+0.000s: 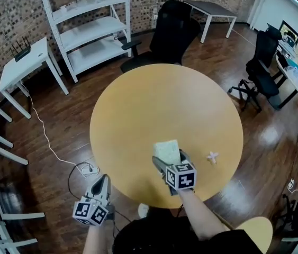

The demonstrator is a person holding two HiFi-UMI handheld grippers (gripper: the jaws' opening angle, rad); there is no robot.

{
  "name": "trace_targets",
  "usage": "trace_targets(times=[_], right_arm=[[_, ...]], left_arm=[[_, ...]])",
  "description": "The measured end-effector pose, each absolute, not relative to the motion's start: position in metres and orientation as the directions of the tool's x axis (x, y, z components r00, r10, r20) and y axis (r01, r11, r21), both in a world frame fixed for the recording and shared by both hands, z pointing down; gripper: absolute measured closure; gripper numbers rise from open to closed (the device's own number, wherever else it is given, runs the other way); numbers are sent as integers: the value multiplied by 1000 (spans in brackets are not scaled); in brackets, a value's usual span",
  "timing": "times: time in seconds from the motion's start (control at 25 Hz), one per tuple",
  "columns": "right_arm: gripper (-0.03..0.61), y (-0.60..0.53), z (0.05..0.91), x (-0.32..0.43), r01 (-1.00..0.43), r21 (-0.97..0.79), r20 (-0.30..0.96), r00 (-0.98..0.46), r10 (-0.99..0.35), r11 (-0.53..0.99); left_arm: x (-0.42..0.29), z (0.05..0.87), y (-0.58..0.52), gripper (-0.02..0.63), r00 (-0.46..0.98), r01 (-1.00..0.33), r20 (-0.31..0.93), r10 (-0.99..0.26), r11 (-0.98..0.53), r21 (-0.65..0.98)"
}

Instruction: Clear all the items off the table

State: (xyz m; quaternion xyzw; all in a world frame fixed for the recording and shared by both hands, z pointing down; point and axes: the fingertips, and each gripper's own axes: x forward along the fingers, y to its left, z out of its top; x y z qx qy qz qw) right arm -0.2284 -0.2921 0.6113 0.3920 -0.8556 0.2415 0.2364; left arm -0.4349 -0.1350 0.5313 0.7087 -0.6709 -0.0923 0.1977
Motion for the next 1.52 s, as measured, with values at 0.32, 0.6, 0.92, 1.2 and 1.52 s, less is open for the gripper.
trace_targets(times=[0.32,0.6,0.92,1.2,1.52], right_arm=[[98,-290,567,-160,-862,-195,519,-496,-696,469],[98,-278,533,-28,-957,-122,462,-290,-838,264],[98,-177,518,200,-983,-134,427,55,-903,-123],[98,-47,526,340,-895,-152,423,324,-846,-419],[98,117,560,424,-723,-154,500,530,-684,-673]], left_arm=[[-389,489,-172,623,229,-904,18,-973,-206,376],[-287,458,-222,623,447,-829,-67,-892,-441,343],[-68,451,-215,623,766,-574,-112,-634,-751,328],[74,455,-171,623,906,-360,-105,-409,-878,314],[202,465,-76,623,994,-79,-46,-98,-950,303]])
